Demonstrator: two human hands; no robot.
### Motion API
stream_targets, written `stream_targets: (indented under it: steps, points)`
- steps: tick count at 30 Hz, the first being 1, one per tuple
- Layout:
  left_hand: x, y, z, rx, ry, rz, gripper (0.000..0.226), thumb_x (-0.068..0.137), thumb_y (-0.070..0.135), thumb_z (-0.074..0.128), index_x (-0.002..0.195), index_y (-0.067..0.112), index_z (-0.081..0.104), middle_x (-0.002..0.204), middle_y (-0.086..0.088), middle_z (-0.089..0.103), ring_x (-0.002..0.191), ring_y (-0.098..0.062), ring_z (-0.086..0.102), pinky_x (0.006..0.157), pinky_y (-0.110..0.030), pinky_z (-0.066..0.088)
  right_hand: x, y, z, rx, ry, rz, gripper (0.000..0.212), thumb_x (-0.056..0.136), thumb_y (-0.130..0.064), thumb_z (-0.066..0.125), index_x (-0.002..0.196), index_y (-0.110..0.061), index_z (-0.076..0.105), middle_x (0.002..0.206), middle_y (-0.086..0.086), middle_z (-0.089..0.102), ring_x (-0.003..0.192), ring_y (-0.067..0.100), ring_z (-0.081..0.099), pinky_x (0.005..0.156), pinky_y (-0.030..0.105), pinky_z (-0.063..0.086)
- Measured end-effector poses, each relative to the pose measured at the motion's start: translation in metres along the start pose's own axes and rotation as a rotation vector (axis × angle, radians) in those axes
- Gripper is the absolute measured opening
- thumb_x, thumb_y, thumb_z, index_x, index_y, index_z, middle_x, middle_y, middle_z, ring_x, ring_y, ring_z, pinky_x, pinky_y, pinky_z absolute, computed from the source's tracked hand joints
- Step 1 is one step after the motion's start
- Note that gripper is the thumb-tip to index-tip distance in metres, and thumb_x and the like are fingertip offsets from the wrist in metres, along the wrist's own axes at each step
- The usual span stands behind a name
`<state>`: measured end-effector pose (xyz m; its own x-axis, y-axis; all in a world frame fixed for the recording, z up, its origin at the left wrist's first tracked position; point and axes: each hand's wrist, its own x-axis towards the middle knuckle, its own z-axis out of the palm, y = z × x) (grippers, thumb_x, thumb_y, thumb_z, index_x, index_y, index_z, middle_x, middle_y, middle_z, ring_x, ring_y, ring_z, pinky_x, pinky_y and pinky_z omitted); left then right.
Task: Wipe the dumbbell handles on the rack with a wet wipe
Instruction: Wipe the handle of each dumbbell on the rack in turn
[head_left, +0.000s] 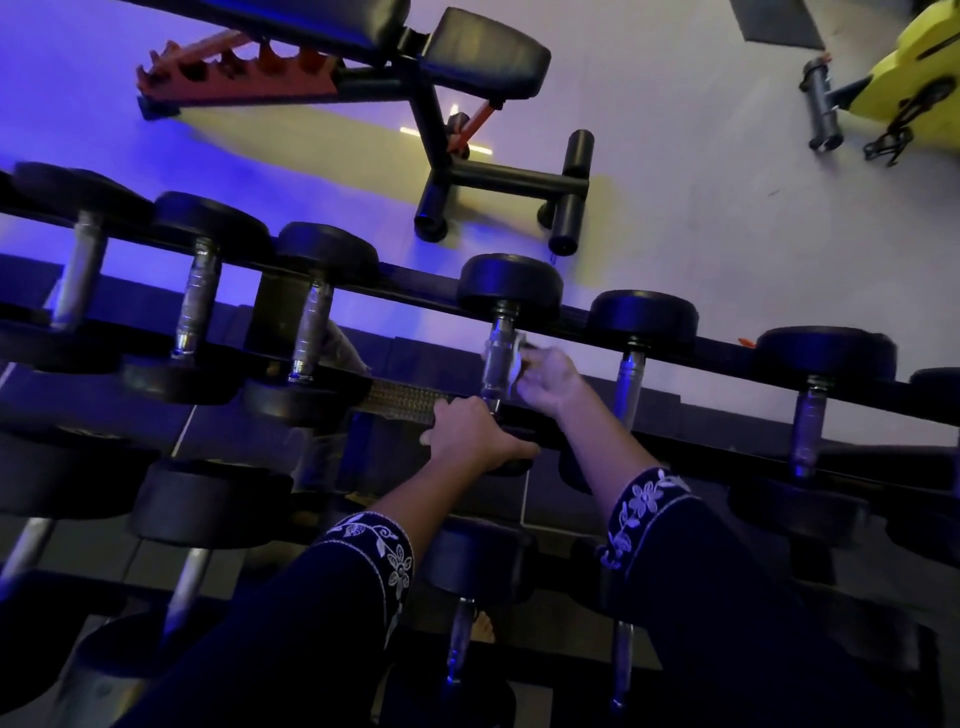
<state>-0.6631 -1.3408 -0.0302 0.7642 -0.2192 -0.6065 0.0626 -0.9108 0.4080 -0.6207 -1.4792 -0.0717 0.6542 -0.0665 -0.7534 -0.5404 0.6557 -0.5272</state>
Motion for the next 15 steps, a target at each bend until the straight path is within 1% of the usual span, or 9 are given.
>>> stream_targets:
  steps: [2,4,6,8,9,10,12,13,15]
  points:
    - [-0.001,0.001,-0.001,-0.012,-0.01,0.012,0.076,0.054,0.068,0.078,0.108,0.019,0.061,0.111,-0.004,0.059,0.12,-0.027,0.044,0.09,-0.052,0.049,-0.013,0.021,-0.013,-0.113,-0.047,0.02,0.024,0.08,0.004,0.039,0.092,-0.003,0.059,0.079,0.015,0.067,0.071,0.025,0.066,0.068,0.032,0.058]
    - [-0.002,0.001,-0.002,-0.013,-0.013,0.008,0.076,0.053,0.069,0.078,0.108,0.019,0.062,0.112,-0.004,0.06,0.12,-0.027,0.044,0.09,-0.051,0.049,-0.016,0.019,-0.013,-0.182,0.035,0.001,0.03,0.085,0.015,0.033,0.084,-0.005,0.055,0.071,0.011,0.06,0.065,0.023,0.059,0.06,0.03,0.055]
    - [-0.002,0.001,-0.003,-0.005,-0.012,-0.004,0.079,0.053,0.069,0.078,0.109,0.017,0.061,0.111,-0.004,0.059,0.12,-0.026,0.044,0.089,-0.051,0.05,-0.011,0.006,-0.007,-0.21,0.177,-0.135,0.031,0.085,0.02,0.038,0.077,-0.004,0.057,0.057,0.004,0.06,0.057,0.018,0.056,0.048,0.022,0.051]
    - [-0.002,0.001,-0.004,-0.014,-0.013,-0.007,0.076,0.052,0.068,0.078,0.107,0.017,0.061,0.103,-0.002,0.056,0.119,-0.026,0.045,0.088,-0.05,0.05,-0.014,0.001,0.004,-0.387,0.335,-0.294,0.016,0.081,0.01,0.06,0.076,-0.004,0.066,0.054,-0.003,0.064,0.057,0.01,0.058,0.047,0.017,0.048]
    - [-0.001,0.0,-0.004,-0.021,-0.016,-0.003,0.073,0.052,0.067,0.078,0.105,0.018,0.062,0.098,-0.001,0.054,0.118,-0.026,0.045,0.087,-0.049,0.05,-0.021,0.003,0.011,-0.576,0.408,-0.385,0.007,0.076,0.002,0.069,0.075,-0.005,0.07,0.056,-0.002,0.063,0.059,0.008,0.056,0.049,0.014,0.045]
    - [-0.001,0.0,-0.004,-0.026,-0.02,0.006,0.071,0.053,0.066,0.077,0.104,0.018,0.062,0.097,0.0,0.054,0.118,-0.027,0.045,0.086,-0.049,0.051,-0.028,0.01,0.015,-0.791,0.46,-0.479,0.004,0.072,-0.003,0.073,0.069,-0.005,0.071,0.056,0.0,0.059,0.059,0.007,0.053,0.049,0.013,0.039]
    - [0.001,-0.002,-0.001,-0.031,-0.024,0.024,0.073,0.054,0.066,0.076,0.106,0.016,0.063,0.102,-0.003,0.059,0.118,-0.028,0.047,0.087,-0.05,0.051,-0.036,0.027,0.018,-1.135,0.514,-0.613,0.016,0.071,-0.008,0.07,0.059,-0.001,0.064,0.056,0.006,0.054,0.058,0.013,0.048,0.05,0.024,0.03]
    - [0.002,-0.002,-0.001,-0.035,-0.024,0.028,0.075,0.054,0.067,0.077,0.107,0.016,0.062,0.105,-0.004,0.06,0.118,-0.028,0.047,0.088,-0.051,0.051,-0.039,0.03,0.021,-1.203,0.527,-0.628,0.018,0.073,-0.01,0.069,0.059,-0.001,0.062,0.057,0.007,0.054,0.058,0.017,0.048,0.053,0.026,0.028]
    - [0.002,-0.003,-0.001,-0.044,-0.017,0.024,0.075,0.051,0.07,0.077,0.102,0.019,0.061,0.102,-0.002,0.058,0.116,-0.027,0.046,0.087,-0.052,0.051,-0.036,0.019,0.029,-1.172,0.556,-0.663,0.015,0.074,-0.011,0.068,0.063,-0.003,0.065,0.061,0.009,0.06,0.062,0.024,0.054,0.056,0.024,0.031]
